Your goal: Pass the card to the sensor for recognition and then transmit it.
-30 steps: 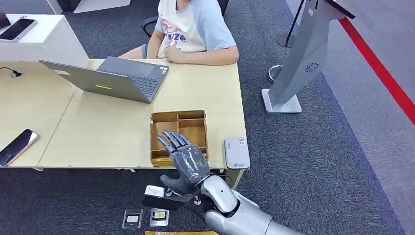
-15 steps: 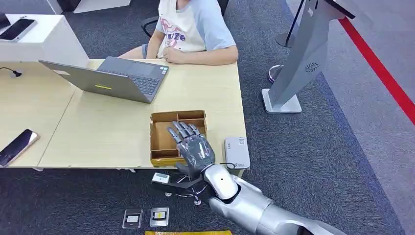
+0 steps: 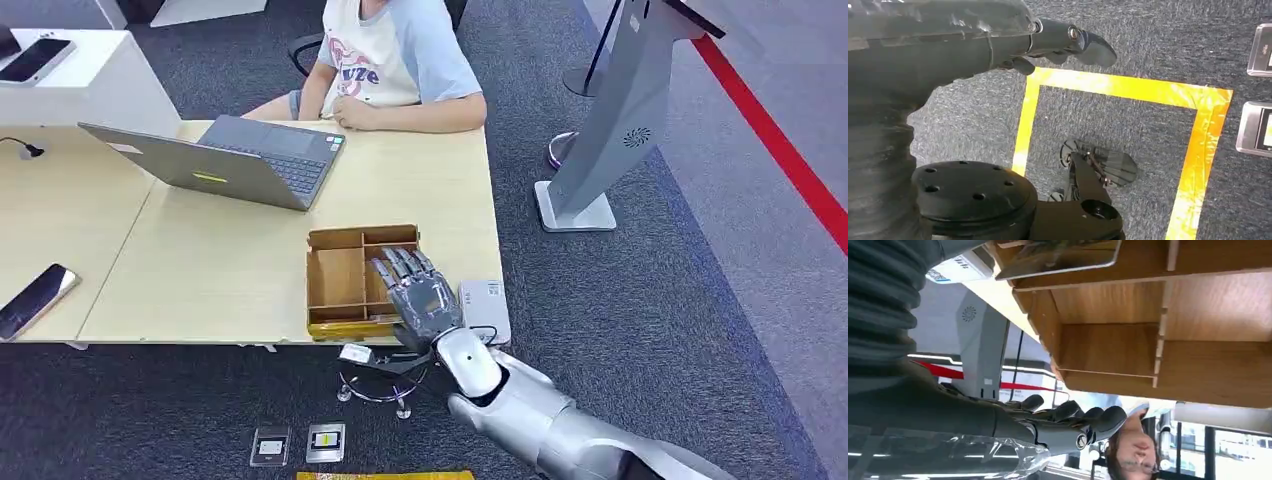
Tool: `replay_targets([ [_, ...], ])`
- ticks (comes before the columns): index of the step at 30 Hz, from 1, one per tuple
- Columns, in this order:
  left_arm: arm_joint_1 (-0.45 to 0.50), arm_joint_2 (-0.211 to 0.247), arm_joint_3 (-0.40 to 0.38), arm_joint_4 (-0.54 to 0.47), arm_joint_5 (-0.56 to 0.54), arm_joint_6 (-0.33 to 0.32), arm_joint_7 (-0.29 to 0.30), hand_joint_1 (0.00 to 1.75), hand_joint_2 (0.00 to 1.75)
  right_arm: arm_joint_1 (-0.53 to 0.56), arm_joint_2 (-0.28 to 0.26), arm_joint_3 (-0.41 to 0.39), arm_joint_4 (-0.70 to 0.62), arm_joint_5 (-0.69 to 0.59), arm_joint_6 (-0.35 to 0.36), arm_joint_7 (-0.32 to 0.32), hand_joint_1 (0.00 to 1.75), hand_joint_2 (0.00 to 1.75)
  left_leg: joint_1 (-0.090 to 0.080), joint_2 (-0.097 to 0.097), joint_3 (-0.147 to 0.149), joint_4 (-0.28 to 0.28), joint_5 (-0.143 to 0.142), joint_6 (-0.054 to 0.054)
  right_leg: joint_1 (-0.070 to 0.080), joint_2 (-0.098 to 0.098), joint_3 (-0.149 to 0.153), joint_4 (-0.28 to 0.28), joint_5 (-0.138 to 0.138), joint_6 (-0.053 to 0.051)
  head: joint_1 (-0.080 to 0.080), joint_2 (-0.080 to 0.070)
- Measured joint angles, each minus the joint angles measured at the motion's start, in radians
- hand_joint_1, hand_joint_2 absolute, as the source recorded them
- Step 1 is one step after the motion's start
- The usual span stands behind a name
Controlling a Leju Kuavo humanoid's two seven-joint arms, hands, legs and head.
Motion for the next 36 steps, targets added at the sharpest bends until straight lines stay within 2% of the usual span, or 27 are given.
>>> replay_targets([
  [2, 0.000, 0.000, 0.000, 0.000, 0.000, -0.001, 0.000, 0.00, 1.75, 0.002, -0.007, 0.000, 0.000, 0.000, 0.005, 0.004, 0.00, 1.75, 0.000, 0.000, 0.000, 0.000, 0.000, 0.000, 0.000, 0.000, 0.000, 0.000, 0.000, 0.000, 0.000, 0.000],
  [3, 0.000, 0.000, 0.000, 0.000, 0.000, -0.001, 0.000, 0.00, 1.75, 0.003, -0.010, 0.000, 0.000, 0.000, 0.006, 0.008, 0.07, 1.75, 0.000, 0.000, 0.000, 0.000, 0.000, 0.000, 0.000, 0.000, 0.000, 0.000, 0.000, 0.000, 0.000, 0.000],
  [4, 0.000, 0.000, 0.000, 0.000, -0.001, -0.002, 0.000, 0.00, 1.75, 0.004, -0.013, 0.000, 0.000, 0.001, 0.008, 0.011, 0.33, 1.75, 0.000, 0.000, 0.000, 0.000, 0.000, 0.000, 0.000, 0.000, 0.000, 0.000, 0.000, 0.000, 0.000, 0.000],
  [5, 0.000, 0.000, 0.000, 0.000, -0.002, -0.003, 0.000, 0.00, 1.75, 0.006, -0.017, 0.000, 0.000, 0.003, 0.010, 0.014, 1.75, 1.75, 0.000, 0.000, 0.000, 0.000, 0.000, 0.000, 0.000, 0.000, 0.000, 0.000, 0.000, 0.000, 0.000, 0.000],
  [15, -0.003, 0.001, 0.000, 0.000, -0.023, -0.013, 0.000, 0.00, 1.75, 0.030, -0.055, -0.005, -0.007, -0.010, 0.038, 0.034, 1.75, 1.75, 0.000, 0.000, 0.000, 0.000, 0.000, 0.000, 0.000, 0.000, 0.000, 0.000, 0.000, 0.000, 0.000, 0.000],
  [36, -0.013, 0.001, -0.024, 0.000, -0.034, -0.022, 0.020, 0.00, 1.75, 0.036, -0.086, -0.024, -0.044, -0.023, 0.037, 0.034, 1.75, 1.75, 0.000, 0.000, 0.001, 0.000, 0.000, 0.000, 0.000, 0.000, 0.001, 0.000, 0.001, 0.001, 0.000, 0.000],
])
